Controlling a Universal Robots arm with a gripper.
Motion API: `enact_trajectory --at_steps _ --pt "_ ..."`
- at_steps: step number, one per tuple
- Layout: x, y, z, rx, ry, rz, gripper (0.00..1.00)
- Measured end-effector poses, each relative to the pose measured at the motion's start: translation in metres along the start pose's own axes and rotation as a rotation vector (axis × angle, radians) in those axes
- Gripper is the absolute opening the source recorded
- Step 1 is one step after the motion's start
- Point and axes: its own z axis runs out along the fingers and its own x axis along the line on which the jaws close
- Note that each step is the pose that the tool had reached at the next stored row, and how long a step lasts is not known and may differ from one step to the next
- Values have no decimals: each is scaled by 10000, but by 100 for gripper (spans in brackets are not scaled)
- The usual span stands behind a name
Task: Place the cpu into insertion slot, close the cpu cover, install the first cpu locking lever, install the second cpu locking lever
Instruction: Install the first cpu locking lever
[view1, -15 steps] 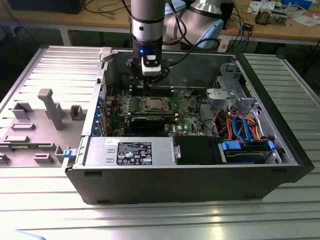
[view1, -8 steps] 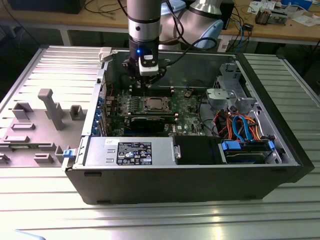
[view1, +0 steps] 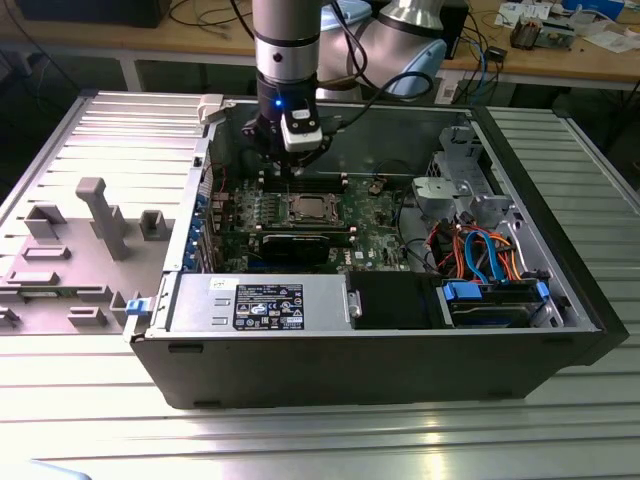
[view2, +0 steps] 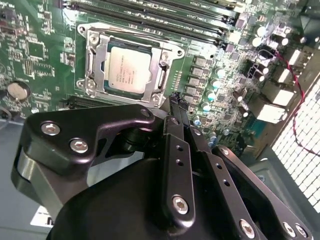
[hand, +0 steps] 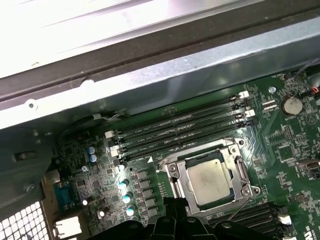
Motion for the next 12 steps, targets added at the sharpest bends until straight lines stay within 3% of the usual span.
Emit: enact_trajectory --at_steps 7,12 --pt "73 -20 -1 -7 -17 -193 11" --pt "78 -21 -1 -10 -3 -838 11"
